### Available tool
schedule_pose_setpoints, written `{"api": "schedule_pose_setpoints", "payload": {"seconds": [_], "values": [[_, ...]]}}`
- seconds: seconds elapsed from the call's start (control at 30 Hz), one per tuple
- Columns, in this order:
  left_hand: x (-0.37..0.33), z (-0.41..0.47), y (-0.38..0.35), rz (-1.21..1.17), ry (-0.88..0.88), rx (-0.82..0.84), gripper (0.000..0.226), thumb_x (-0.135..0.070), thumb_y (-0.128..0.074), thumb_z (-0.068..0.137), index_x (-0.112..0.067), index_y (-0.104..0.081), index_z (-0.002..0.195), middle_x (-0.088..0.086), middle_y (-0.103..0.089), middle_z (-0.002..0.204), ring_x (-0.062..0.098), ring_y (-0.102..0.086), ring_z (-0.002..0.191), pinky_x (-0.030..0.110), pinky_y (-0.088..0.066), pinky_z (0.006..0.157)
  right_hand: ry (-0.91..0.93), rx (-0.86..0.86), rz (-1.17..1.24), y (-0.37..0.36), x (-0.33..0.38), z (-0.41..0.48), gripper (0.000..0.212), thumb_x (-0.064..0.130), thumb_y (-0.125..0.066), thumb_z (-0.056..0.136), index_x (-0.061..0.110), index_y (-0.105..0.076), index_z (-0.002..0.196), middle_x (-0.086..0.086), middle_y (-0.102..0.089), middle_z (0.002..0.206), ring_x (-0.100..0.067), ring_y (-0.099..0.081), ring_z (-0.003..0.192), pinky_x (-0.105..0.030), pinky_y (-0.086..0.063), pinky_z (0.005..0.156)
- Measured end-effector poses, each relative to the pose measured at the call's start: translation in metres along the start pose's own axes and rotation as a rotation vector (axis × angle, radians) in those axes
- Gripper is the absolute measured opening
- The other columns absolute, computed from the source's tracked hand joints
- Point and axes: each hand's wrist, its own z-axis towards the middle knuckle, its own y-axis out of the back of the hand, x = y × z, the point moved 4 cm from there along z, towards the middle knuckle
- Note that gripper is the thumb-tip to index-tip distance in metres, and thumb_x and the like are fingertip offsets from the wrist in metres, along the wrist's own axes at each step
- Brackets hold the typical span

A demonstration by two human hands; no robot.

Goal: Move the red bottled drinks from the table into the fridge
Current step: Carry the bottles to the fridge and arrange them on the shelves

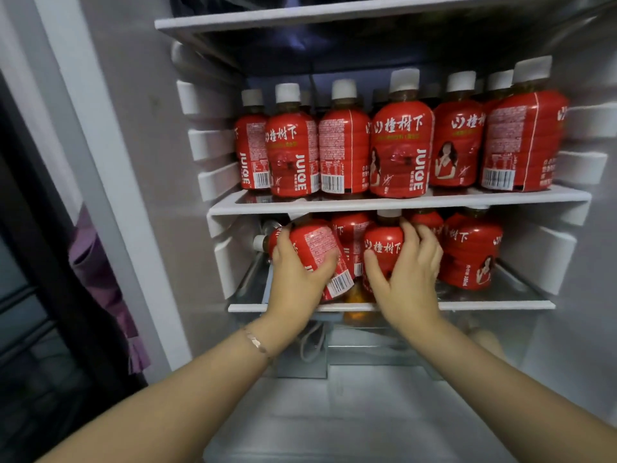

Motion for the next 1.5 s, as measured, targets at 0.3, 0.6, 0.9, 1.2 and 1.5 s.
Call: {"api": "schedule_pose_setpoints", "payload": {"seconds": [0.3,0.6,0.9,1.2,1.5], "values": [[-0.012,0.001,-0.018,0.472,0.149,-0.37,0.09,-0.038,-0.071,0.08,0.0,-0.018,0.142,0.023,-0.026,0.14,0.037,-0.033,0.128,0.039,-0.035,0.104,0.08,0.195,-0.081,0.006,-0.003,-0.001,0.081,0.026,-0.065,0.086,0.007,-0.017,0.148,-0.017,-0.016,0.151,-0.031,-0.014,0.14,-0.041,-0.02,0.115],[-0.025,0.018,-0.03,0.906,0.274,-0.432,0.071,-0.044,-0.064,0.083,0.002,-0.034,0.129,0.022,-0.041,0.126,0.035,-0.044,0.119,0.037,-0.049,0.084,0.147,0.249,-0.069,0.016,-0.013,0.005,0.086,0.033,-0.07,0.081,0.014,-0.019,0.148,-0.011,-0.02,0.151,-0.028,-0.022,0.137,-0.039,-0.028,0.111],[-0.022,-0.004,-0.022,0.412,0.324,-0.238,0.111,-0.042,-0.067,0.083,-0.007,0.016,0.147,0.019,-0.01,0.153,0.038,-0.038,0.131,0.046,-0.034,0.105,0.088,0.133,-0.08,0.021,-0.018,0.009,0.089,0.042,-0.076,0.072,0.003,-0.034,0.141,-0.023,-0.037,0.139,-0.039,-0.036,0.128,-0.049,-0.034,0.105],[-0.013,-0.006,-0.004,0.134,0.521,-0.33,0.108,-0.031,-0.081,0.071,-0.01,-0.006,0.146,0.018,-0.036,0.142,0.034,-0.042,0.127,0.044,-0.036,0.107,0.278,0.078,-0.007,0.016,-0.017,-0.007,0.066,0.022,-0.079,0.065,0.005,-0.048,0.121,-0.024,-0.05,0.122,-0.042,-0.049,0.109,-0.054,-0.046,0.088],[-0.024,-0.013,0.017,0.088,0.824,-0.094,0.056,-0.048,-0.058,0.086,-0.008,-0.044,0.123,0.008,-0.054,0.086,0.018,-0.055,0.069,0.025,-0.045,0.05,0.374,0.119,-0.066,0.02,-0.007,-0.009,0.057,0.013,-0.078,0.059,0.003,-0.058,0.111,-0.025,-0.052,0.12,-0.037,-0.04,0.115,-0.056,-0.043,0.092]]}}
